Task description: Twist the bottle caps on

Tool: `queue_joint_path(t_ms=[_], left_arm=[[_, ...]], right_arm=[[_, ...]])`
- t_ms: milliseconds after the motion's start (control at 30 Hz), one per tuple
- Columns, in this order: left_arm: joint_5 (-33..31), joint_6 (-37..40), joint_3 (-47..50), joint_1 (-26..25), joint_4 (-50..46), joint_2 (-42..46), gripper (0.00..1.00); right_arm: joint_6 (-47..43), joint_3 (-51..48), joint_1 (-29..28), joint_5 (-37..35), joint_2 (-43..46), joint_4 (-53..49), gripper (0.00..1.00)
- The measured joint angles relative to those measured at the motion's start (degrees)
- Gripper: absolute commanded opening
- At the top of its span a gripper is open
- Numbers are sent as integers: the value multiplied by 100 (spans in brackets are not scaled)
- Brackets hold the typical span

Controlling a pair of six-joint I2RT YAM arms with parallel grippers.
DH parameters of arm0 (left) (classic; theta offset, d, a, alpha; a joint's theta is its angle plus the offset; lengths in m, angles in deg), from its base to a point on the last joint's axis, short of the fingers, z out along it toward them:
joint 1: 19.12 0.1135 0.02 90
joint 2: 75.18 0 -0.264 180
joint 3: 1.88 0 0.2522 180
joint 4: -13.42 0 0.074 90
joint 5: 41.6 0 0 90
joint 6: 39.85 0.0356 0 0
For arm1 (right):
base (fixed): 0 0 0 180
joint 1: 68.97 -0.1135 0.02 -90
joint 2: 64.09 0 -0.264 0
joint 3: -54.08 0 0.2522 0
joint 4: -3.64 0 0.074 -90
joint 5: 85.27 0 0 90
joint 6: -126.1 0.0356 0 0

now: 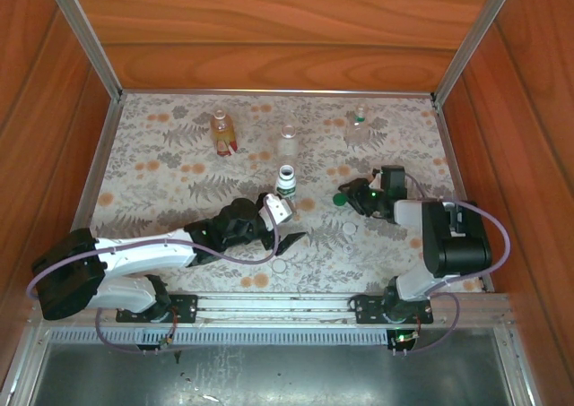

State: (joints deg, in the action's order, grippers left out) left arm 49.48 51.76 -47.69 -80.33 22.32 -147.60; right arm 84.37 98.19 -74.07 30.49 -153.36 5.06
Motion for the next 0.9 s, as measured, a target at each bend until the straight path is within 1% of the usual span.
queue_joint_path(t_ms=[133,267,433,533,600,667,767,900], left_arm=[[-304,-155,162,22,-4,142,100],[-599,-348,284,90,-2,212,100],[-1220,-597,413,254,70,212,100],[-1331,-625,614,479,352,212,100],[-1266,-614,850,745,726,212,100],[-1078,-511,1187,1032,1300,199,100],[-577,-332,1587,1429,2059,61,100],[144,-155,1624,1709,2671,-278,100]], right_arm=[[-197,20,2,-352,549,-669,66],[-588,125,-7,-658,1067,-1322,74],[-1185,240,-122,-857,1528,-1681,80],[-1624,247,-400,-1025,1753,-1810,82],[-1934,280,-623,-1191,1834,-1921,83],[-2214,352,-824,-1390,1856,-2052,83],[-2490,424,-1038,-1639,1856,-2184,83],[-2599,426,-1154,-1829,1851,-2253,83]])
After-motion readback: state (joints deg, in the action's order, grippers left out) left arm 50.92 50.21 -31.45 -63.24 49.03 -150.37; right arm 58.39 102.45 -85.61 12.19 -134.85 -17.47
